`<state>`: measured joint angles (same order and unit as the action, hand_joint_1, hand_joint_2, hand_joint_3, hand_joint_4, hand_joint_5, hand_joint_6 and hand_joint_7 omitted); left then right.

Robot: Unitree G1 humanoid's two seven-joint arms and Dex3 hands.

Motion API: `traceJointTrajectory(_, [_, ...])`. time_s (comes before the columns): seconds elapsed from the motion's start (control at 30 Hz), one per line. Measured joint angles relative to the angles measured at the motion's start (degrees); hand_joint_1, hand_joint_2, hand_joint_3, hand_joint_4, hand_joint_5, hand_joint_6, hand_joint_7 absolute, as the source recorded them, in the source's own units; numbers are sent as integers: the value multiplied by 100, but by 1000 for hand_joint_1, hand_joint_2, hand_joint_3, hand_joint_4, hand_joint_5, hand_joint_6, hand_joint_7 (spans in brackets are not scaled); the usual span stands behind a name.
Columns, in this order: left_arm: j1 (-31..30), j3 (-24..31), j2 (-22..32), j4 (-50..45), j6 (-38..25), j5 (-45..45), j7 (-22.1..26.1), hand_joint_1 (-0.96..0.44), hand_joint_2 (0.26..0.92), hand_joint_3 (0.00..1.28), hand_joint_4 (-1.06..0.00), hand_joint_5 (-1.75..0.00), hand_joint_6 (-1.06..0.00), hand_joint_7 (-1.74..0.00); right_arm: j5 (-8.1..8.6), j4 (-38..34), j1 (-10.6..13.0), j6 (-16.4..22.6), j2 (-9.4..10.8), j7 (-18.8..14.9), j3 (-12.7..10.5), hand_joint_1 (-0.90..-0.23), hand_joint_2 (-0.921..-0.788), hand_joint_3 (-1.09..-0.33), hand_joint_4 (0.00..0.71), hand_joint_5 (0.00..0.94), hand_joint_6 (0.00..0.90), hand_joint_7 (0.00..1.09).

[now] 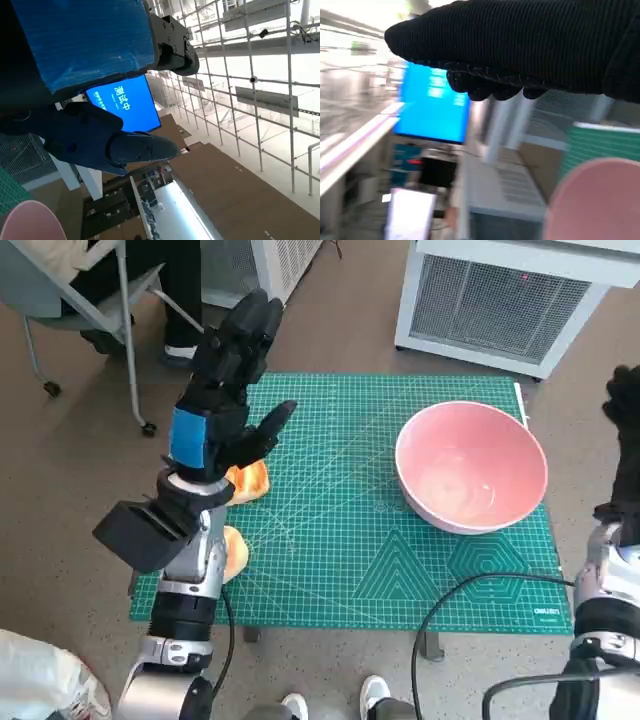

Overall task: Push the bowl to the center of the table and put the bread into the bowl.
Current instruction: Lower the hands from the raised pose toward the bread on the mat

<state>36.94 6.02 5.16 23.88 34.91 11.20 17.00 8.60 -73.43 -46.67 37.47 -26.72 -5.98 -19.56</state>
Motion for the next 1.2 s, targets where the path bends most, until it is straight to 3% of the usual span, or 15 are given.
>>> traceJointTrajectory(0.3, [-20, 35, 123, -39, -15, -2, 4, -398, 921, 258, -318, -3, -223, -378, 12, -159, 1, -840, 99, 77, -71, -506, -921, -816, 184, 7, 271, 31])
traceJointTrajectory(0.53, [-54, 55, 183, -108, -40, -6, 3, -413, 921, 255, -319, -3, -228, -374, -18, -208, -1, -1274, 355, 267, -40, -491, -921, -828, 215, 17, 278, 30])
traceJointTrajectory(0.7, [-110, 61, 225, -192, -66, -16, -6, -417, 921, 253, -319, -3, -231, -372, -212, -242, -33, -1469, 533, 336, 57, -471, -921, -854, 215, 10, 275, 24])
traceJointTrajectory(1.2, [-291, 123, 359, -395, -155, -16, -51, -409, 921, 247, -323, -4, -242, -359, -252, -258, -224, -1697, 985, 171, 103, -510, -921, -830, 222, 6, 285, 22])
